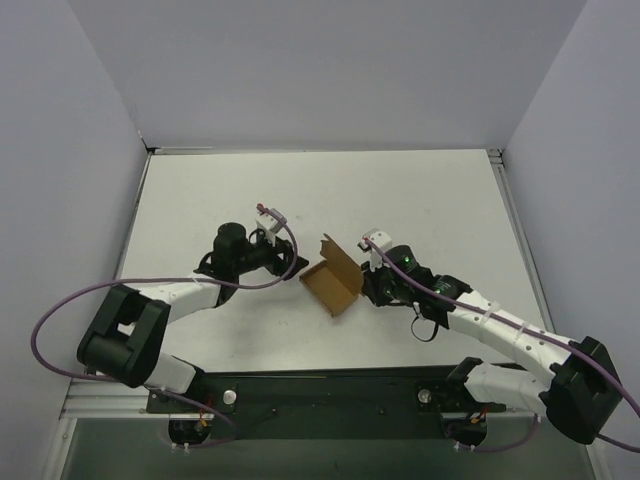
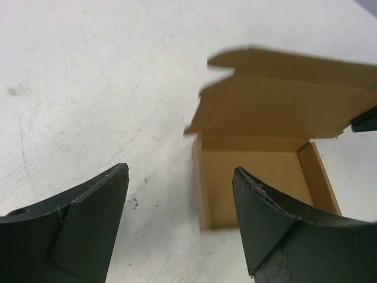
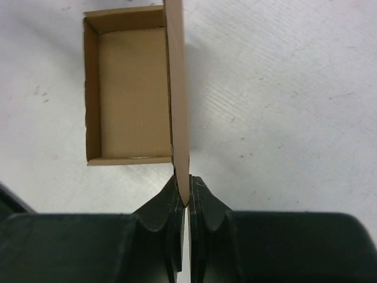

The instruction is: Fold the paper box

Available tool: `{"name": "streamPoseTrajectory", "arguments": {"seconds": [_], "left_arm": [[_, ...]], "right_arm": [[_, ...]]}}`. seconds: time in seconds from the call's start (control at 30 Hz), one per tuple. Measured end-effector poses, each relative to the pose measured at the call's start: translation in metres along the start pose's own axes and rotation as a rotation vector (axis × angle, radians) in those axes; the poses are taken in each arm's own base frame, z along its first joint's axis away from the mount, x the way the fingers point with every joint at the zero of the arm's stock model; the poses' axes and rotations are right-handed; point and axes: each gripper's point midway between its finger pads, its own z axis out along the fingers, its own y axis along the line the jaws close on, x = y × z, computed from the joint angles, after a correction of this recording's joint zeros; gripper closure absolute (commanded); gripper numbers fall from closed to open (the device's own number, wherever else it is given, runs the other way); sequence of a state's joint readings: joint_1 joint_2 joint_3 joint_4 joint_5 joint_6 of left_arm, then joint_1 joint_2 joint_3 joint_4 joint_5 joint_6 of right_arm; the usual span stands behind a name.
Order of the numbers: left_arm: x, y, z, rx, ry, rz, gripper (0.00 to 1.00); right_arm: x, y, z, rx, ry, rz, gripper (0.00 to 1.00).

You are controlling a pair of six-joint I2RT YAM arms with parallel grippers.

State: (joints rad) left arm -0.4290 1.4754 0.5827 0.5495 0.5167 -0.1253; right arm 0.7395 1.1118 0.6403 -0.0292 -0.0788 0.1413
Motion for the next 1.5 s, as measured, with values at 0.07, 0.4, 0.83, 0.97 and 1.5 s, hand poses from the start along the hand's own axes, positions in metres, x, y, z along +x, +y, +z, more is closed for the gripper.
{"name": "streamPoseTrajectory", "arguments": {"seconds": [0.07,0.4,0.83,0.97,1.5], "left_arm": [[-0.013,-0.010,-0.006,0.035,-0.029,0.014,0.19],[-0.049,-0.048,-0.033,0.142,-0.101,0.048,0.22],[-0.041,-0.054,-0.039,0.161,-0.060,0.025,0.60],[-0.039,-0.059,-0.039,0.184,-0.055,0.022,0.63],[-0.025,-0.071,-0.029,0.203,-0.013,0.014,1.00]], "right_arm": [[-0.001,0.009,-0.009,-0.057,-0.005,-0.018,1.00],[-0.021,0.048,-0.041,-0.282,-0.004,-0.066,1.00],[-0.011,0.053,-0.047,-0.320,0.046,-0.074,1.00],[-0.010,0.052,-0.046,-0.318,0.048,-0.082,1.00],[-0.010,0.015,-0.032,-0.085,0.072,-0.052,1.00]]}}
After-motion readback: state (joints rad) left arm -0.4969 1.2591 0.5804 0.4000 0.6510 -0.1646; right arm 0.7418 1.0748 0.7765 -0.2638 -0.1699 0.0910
